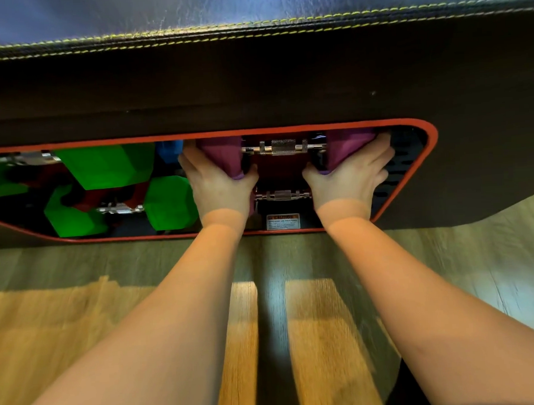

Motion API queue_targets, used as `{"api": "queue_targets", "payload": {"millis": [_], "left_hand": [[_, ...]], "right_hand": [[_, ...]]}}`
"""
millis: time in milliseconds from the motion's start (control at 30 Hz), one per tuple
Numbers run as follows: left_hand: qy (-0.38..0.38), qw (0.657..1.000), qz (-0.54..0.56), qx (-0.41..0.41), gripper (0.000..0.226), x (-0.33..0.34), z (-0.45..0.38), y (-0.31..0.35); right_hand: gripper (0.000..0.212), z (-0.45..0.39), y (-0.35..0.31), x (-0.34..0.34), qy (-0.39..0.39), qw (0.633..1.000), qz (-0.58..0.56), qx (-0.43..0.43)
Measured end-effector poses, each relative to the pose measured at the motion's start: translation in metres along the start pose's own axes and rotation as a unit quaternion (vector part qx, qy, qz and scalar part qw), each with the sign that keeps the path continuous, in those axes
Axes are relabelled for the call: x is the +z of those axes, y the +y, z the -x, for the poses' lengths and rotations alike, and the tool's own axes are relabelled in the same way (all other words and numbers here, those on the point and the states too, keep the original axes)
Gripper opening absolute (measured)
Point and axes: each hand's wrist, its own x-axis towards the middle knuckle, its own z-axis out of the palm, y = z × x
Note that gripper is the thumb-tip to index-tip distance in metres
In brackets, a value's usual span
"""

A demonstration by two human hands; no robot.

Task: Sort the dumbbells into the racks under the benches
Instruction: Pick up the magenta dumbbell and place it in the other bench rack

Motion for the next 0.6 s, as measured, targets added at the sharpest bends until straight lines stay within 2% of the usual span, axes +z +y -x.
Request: {"api": "queue_targets", "payload": {"millis": [600], "left_hand": [[-0.019,1.000,-0.009,-0.008,0.112,-0.0041,-0.0033,0.0017]], "right_hand": [[0.122,-0.0005,-0.0031,-0.0011,-0.010,1.000,0.028,0.000]]}}
